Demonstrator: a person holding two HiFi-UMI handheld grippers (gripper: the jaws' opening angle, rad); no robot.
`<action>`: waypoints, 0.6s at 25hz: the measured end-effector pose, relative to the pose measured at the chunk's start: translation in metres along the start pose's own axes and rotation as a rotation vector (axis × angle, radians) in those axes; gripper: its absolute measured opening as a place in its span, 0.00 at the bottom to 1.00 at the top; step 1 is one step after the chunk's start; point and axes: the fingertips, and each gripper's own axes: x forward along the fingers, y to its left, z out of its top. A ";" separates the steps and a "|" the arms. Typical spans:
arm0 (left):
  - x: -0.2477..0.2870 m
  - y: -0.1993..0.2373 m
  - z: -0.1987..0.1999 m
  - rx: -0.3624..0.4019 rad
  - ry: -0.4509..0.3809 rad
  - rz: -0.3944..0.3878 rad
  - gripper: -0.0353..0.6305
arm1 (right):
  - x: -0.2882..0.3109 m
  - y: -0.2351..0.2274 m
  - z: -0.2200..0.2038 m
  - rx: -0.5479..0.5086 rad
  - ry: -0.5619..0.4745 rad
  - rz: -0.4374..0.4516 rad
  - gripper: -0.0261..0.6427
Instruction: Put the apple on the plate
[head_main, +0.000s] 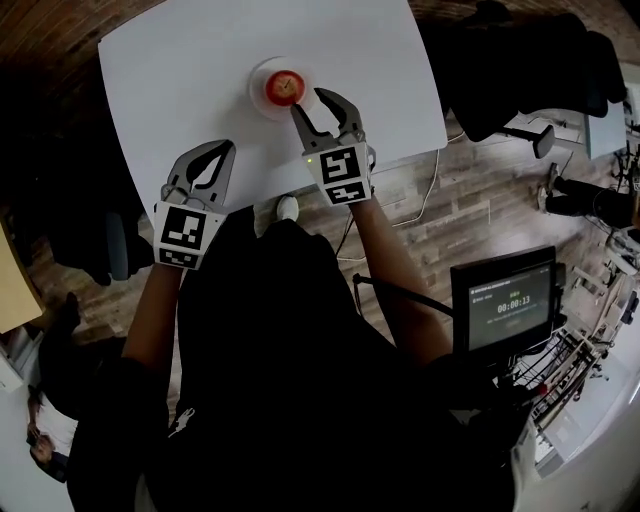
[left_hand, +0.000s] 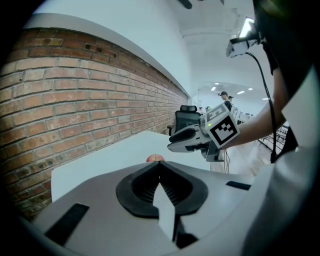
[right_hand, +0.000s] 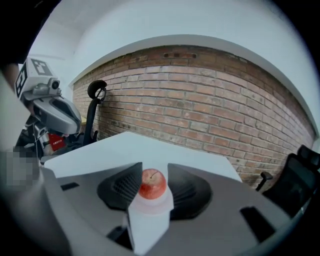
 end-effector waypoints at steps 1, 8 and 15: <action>-0.005 -0.004 0.007 0.010 -0.006 -0.004 0.06 | -0.010 0.001 0.008 0.007 -0.008 -0.003 0.26; 0.015 -0.028 0.017 0.039 -0.031 -0.035 0.06 | -0.039 -0.001 -0.003 -0.004 -0.017 -0.005 0.10; 0.030 -0.035 0.017 0.054 -0.051 -0.035 0.06 | -0.060 -0.004 -0.004 0.043 -0.060 -0.012 0.05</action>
